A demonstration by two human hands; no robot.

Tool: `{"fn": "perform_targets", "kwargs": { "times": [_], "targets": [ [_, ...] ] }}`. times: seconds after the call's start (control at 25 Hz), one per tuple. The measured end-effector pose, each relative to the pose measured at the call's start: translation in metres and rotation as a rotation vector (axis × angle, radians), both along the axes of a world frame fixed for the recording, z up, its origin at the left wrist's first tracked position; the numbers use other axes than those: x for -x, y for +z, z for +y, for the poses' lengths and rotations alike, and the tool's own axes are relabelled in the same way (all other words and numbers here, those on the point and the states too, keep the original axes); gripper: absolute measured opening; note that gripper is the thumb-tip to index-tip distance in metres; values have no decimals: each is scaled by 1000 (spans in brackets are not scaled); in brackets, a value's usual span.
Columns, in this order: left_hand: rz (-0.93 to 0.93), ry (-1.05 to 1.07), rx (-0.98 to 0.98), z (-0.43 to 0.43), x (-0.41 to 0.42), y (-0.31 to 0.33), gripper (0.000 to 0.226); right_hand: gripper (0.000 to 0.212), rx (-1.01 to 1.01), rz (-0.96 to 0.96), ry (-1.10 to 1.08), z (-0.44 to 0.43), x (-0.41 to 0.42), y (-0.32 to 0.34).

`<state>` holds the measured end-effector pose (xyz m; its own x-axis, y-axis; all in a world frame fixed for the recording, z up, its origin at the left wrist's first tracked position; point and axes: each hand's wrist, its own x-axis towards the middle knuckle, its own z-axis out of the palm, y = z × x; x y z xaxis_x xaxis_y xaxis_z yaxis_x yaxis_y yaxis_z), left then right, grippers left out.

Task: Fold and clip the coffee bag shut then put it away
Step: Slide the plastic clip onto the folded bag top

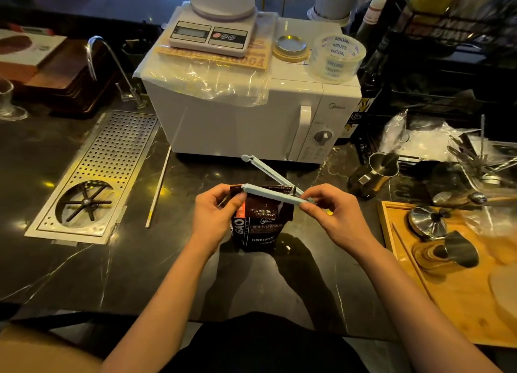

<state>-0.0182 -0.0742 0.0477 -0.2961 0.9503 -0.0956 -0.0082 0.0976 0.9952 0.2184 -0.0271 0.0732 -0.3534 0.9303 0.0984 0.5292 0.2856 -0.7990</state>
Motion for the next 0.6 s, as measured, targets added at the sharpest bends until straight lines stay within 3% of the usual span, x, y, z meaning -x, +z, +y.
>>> {"fn": "perform_targets", "kwargs": {
  "times": [0.6],
  "targets": [
    [-43, 1, 35, -1, 2, -8, 20, 14, 57, 70, -35, 2, 22, 4]
  ]
}}
